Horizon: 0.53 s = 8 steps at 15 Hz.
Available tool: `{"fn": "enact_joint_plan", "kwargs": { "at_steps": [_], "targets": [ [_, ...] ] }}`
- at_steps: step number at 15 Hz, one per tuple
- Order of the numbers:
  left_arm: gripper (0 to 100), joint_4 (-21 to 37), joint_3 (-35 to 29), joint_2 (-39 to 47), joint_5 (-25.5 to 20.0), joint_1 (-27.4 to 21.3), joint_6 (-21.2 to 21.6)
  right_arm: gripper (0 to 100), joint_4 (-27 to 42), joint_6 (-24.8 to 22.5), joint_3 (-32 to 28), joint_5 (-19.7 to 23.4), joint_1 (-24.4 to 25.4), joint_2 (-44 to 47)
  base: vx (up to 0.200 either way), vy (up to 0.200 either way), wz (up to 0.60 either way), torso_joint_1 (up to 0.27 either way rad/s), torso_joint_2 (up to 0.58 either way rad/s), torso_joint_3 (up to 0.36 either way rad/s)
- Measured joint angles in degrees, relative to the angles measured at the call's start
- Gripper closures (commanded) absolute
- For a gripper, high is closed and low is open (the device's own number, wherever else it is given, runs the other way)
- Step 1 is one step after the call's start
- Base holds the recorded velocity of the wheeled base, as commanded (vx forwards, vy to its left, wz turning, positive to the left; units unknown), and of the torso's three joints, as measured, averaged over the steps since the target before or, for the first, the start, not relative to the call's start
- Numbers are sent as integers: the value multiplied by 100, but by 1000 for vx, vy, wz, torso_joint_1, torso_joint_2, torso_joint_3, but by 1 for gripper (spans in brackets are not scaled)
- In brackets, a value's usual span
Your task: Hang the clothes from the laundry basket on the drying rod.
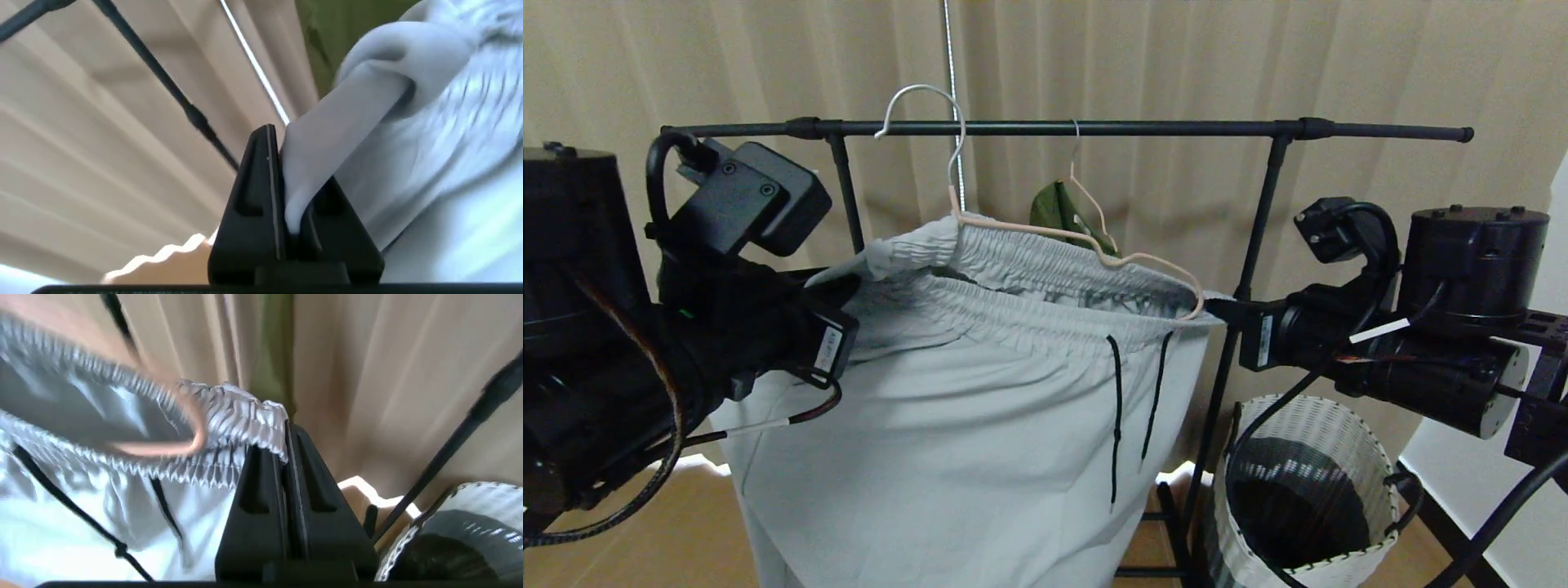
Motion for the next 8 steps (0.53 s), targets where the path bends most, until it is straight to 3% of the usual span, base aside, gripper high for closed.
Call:
{"fn": "enact_joint_plan", "kwargs": {
  "at_steps": [3, 8],
  "targets": [
    [100, -17, 350, -67, -5, 173, 591, 100, 41, -55, -87, 112, -61, -48, 0, 0, 0, 0, 0, 0],
    [100, -17, 735, -169, -5, 245, 929, 100, 127, -653, -108, 321, 4, -188, 0, 0, 0, 0, 0, 0]
  ]
}}
